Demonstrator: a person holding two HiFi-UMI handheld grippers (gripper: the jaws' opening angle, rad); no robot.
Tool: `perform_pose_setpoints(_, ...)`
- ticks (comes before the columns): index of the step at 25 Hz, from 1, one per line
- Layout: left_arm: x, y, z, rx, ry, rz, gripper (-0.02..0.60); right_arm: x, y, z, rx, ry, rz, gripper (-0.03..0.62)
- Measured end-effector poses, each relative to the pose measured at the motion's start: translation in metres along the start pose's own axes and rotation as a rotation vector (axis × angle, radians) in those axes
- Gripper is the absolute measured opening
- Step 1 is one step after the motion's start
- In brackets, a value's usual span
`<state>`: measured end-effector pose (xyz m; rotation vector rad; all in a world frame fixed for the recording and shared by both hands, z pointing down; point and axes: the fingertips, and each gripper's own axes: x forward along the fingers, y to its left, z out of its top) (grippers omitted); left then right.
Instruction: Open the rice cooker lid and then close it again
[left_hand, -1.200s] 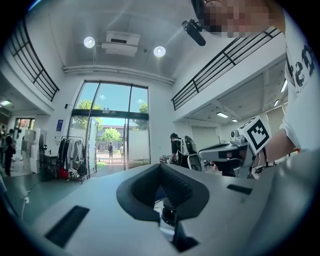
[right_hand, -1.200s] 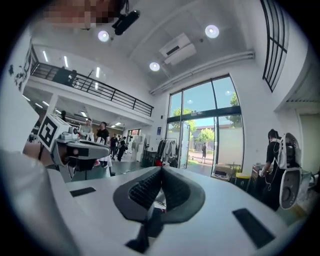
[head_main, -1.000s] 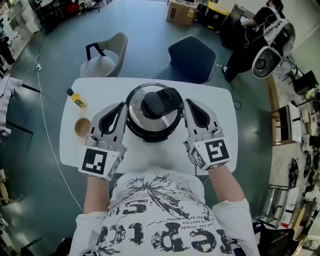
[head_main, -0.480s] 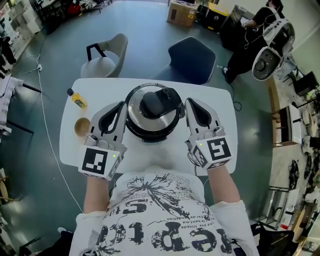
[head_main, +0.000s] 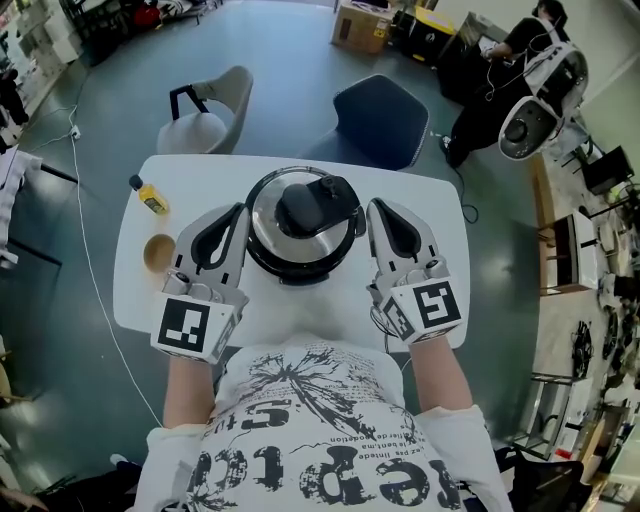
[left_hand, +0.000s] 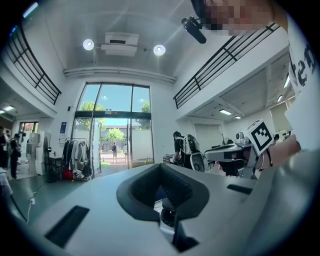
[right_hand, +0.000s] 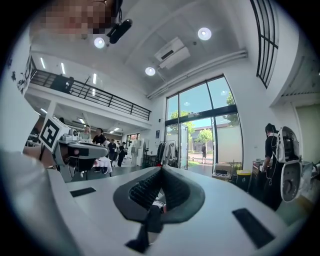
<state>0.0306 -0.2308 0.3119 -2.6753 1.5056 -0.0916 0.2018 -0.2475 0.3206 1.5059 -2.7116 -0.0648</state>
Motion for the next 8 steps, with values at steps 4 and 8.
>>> perform_pose_setpoints(4, -0.0010, -0.0008, -0.0002, 0.003, 0.005, -0.003, 0.014, -0.0028, 0.0016, -0.0045, 0.016, 0.002, 0.000, 0.012)
perform_pose_setpoints(8, -0.0031, 0.0006, 0.0005, 0.013, 0.007, -0.005, 0.014, -0.0024, 0.0037, -0.0074, 0.018, 0.002, -0.008, 0.012)
